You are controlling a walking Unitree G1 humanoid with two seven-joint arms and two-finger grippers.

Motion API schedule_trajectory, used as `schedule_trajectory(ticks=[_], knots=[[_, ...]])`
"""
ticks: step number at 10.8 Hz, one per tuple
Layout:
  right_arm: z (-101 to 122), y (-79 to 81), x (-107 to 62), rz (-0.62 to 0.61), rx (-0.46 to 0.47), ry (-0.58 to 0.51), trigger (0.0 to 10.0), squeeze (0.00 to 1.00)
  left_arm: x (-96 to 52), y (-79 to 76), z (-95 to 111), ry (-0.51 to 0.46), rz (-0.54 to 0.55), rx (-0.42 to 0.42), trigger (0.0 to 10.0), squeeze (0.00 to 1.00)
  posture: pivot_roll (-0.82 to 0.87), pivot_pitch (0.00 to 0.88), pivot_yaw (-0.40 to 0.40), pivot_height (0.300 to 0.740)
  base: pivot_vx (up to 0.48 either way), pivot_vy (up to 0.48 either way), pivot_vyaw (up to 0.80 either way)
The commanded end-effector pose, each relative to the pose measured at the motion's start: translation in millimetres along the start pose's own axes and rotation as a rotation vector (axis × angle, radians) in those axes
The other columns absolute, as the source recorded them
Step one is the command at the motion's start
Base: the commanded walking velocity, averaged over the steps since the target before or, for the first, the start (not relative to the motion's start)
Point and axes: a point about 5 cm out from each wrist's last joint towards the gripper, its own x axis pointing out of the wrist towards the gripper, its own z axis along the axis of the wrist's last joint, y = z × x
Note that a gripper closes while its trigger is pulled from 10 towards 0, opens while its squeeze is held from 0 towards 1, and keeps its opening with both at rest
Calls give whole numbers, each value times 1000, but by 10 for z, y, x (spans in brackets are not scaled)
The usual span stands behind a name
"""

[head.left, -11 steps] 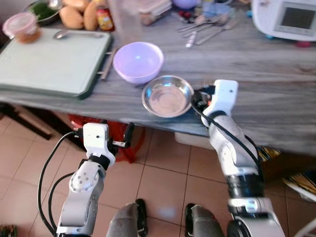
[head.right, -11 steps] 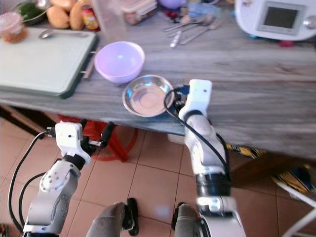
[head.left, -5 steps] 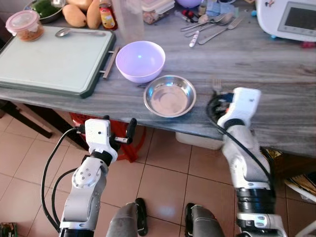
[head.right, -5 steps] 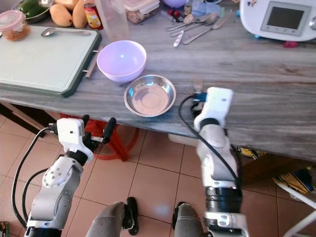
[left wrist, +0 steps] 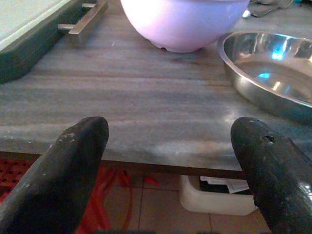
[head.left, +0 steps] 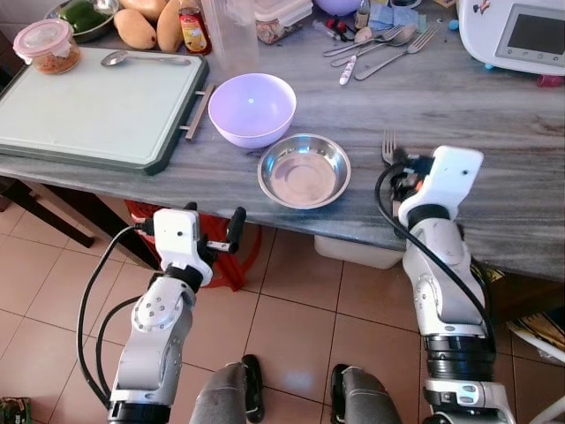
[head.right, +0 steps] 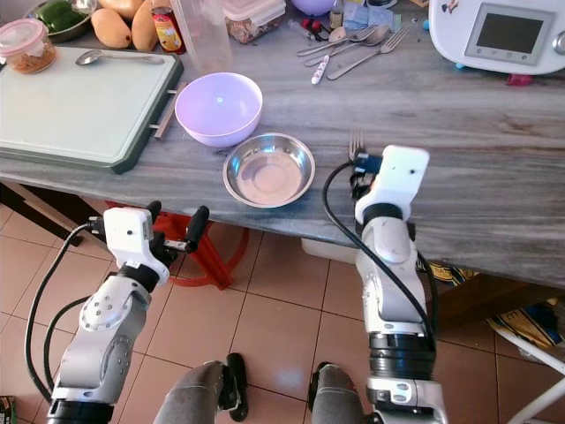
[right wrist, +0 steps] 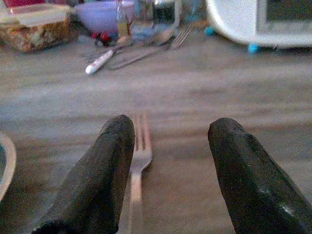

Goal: Setting the table

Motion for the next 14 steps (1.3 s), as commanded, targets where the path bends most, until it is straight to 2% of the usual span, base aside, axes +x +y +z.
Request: schedule_trajectory(ticks=[1, 4, 7, 8, 11, 14], knots=[[38, -3, -11, -9, -9, -25, 10000, 0, -20, 36, -29, 9, 16, 2, 10000, 0, -15, 192, 78, 740, 0, 0, 0], [48, -98, -39, -49, -54, -47, 10000, 0, -16, 54, -25, 4, 15, 7, 10000, 0, -14, 184, 80, 740, 0, 0, 0], [65, -401, -108, -155, -186, -52, 10000, 0, -17, 67, -13, 2, 13, 11, 10000, 0, -13, 190, 80, 740, 0, 0, 0], [-9, -537, -147, -199, -201, -9, 10000, 0, -25, 73, -18, 6, 13, 12, 10000, 0, -13, 192, 82, 740, 0, 0, 0], [-30, -622, -84, -222, -232, 40, 10000, 0, -20, 87, 13, 4, 12, 15, 10000, 0, -12, 216, 96, 740, 0, 0, 0], [-96, -833, -36, -267, -247, 130, 10000, 0, -67, 131, 19, 24, 25, 20, 10000, 0, 1, 243, 106, 740, 0, 0, 0]])
